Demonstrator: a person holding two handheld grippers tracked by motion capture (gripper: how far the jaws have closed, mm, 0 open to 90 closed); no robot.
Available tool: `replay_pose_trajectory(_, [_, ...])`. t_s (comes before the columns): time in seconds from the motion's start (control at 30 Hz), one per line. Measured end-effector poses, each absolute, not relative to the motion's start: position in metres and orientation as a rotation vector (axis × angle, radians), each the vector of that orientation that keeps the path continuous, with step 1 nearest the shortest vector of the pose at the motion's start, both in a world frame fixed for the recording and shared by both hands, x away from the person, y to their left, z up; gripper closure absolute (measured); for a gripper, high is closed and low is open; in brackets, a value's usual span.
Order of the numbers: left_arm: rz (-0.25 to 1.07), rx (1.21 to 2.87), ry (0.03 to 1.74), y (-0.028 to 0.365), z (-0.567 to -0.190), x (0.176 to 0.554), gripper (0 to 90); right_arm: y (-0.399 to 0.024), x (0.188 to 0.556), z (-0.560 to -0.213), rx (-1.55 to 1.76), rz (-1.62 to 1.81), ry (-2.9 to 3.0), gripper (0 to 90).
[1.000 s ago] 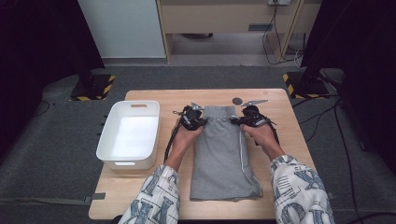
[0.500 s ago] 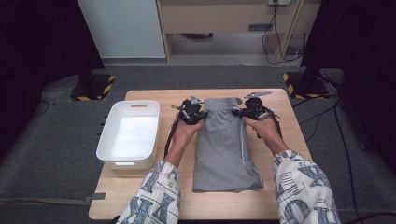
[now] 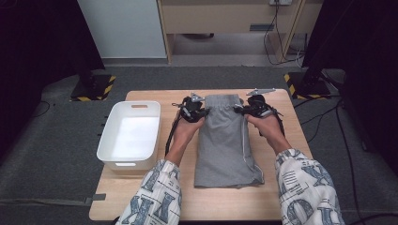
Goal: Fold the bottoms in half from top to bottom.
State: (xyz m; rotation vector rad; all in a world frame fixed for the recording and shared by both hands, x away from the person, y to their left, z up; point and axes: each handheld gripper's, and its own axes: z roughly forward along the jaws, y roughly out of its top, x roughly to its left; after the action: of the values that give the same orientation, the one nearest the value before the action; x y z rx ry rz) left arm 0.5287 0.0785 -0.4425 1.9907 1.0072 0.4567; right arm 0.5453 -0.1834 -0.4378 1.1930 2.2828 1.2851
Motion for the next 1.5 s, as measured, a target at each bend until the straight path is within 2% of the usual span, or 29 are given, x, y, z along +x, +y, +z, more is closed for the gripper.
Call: replay_pose_trajectory(1.5, [0.503, 1.975, 0.995, 0.078, -0.419, 0.534, 84.9, -0.181, 0.550, -0.414, 1.172, 1.314, 2.233, 84.3])
